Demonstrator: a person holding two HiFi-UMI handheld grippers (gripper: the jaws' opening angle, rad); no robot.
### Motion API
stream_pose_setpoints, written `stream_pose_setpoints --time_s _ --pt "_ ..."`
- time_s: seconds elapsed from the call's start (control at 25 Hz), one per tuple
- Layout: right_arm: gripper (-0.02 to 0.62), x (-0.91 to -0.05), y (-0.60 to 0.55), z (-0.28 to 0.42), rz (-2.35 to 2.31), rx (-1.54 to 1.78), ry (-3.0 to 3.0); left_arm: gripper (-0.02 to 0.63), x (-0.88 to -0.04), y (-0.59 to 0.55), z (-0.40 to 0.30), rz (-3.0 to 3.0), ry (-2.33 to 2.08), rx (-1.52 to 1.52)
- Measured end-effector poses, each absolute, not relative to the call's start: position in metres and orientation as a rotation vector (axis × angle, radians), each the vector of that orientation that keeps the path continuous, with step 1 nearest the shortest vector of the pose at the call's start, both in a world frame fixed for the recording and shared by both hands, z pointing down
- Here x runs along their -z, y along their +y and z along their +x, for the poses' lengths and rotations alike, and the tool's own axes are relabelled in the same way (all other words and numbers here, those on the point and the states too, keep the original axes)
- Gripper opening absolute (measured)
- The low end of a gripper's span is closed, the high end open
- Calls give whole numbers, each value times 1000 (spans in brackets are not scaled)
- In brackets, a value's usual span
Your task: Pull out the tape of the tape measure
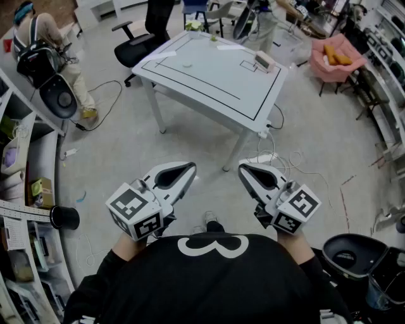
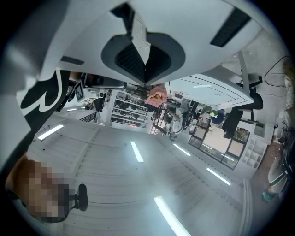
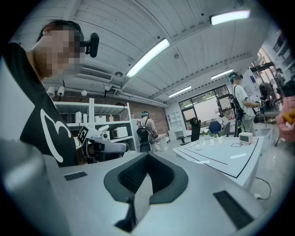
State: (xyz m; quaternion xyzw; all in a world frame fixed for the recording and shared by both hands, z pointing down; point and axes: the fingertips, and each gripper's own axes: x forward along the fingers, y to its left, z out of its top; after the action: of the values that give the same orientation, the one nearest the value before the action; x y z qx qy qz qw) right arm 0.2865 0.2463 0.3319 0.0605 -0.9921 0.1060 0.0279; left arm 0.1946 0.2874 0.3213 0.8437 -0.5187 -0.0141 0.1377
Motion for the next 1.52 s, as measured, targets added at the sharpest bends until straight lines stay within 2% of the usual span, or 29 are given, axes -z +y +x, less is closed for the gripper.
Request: stream_pose_setpoints --time_s 0.8,0.88,1.2,1.32,1.52 --pt "11 -310 275 288 253 -228 -3094 3 -289 346 175 2442 -1637 88" --pt "25 -305 270 288 267 -215 -3111 8 -286 345 169 2440 -1660 90" --pt "215 -301 234 278 306 -195 -3136 211 -290 323 143 2389 -1735 96" --pt "242 -300 217 267 287 -191 -3143 274 -296 307 132 2389 -1747 63" --pt "261 -309 177 235 256 -181 -3137 298 -304 269 102 2387 -1750 14"
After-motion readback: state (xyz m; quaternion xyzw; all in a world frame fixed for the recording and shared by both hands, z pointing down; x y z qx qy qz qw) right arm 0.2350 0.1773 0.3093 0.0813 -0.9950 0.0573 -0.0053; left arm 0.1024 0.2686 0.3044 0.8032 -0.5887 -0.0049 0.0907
